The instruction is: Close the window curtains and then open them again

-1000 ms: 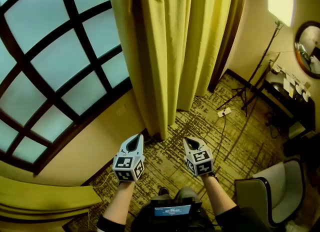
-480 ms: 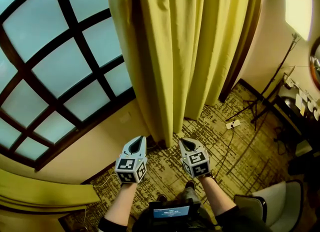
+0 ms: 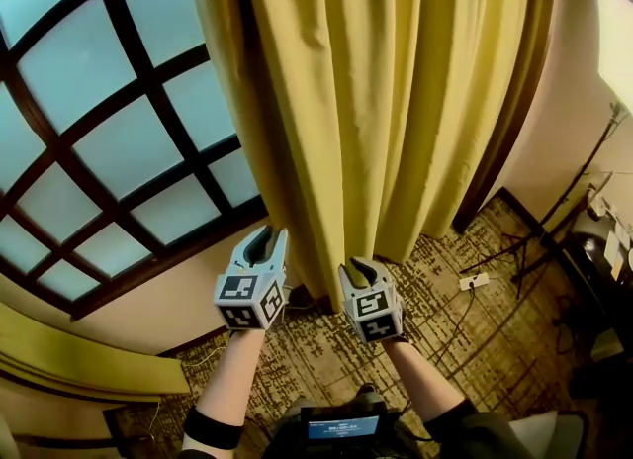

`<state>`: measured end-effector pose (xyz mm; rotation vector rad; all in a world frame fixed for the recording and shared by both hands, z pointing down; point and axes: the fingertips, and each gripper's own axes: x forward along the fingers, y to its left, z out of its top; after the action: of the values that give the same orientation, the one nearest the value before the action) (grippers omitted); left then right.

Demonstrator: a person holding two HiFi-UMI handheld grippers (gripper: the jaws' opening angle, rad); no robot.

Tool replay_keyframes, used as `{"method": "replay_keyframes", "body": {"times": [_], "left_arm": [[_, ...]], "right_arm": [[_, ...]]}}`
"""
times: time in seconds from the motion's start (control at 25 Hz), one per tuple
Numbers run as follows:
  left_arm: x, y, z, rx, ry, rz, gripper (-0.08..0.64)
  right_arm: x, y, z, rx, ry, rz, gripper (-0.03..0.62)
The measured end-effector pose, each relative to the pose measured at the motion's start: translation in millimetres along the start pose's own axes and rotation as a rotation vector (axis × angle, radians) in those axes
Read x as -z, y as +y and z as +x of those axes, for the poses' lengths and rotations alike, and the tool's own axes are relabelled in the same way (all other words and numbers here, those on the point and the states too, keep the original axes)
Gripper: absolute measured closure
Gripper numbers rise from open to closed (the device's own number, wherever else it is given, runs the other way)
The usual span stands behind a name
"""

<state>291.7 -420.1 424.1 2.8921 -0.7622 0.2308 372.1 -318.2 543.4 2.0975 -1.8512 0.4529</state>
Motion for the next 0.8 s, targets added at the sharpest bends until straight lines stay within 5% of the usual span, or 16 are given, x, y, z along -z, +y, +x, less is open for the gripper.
{"method": "replay_keyframes", "body": {"times": [0.32, 0.6, 0.8], "left_arm": [[-119.8, 13.1, 50.1, -0.089, -0.141, 0.144, 0.158], [-208.6, 59.1, 67.1, -0.178, -0.268, 0.153, 0.135], [-271.5, 70.4, 82.5, -0.173, -0.353, 0.2, 0.135]], "right_arm": [[-85.2, -29.2, 30.7, -0.031, -0.113, -0.053, 0.278], [-169.3, -38.5, 50.2, 0.021, -0.173, -0.062, 0.209], [-238.9, -45.4, 74.0, 0.064, -0.288, -0.175, 0.187]]}}
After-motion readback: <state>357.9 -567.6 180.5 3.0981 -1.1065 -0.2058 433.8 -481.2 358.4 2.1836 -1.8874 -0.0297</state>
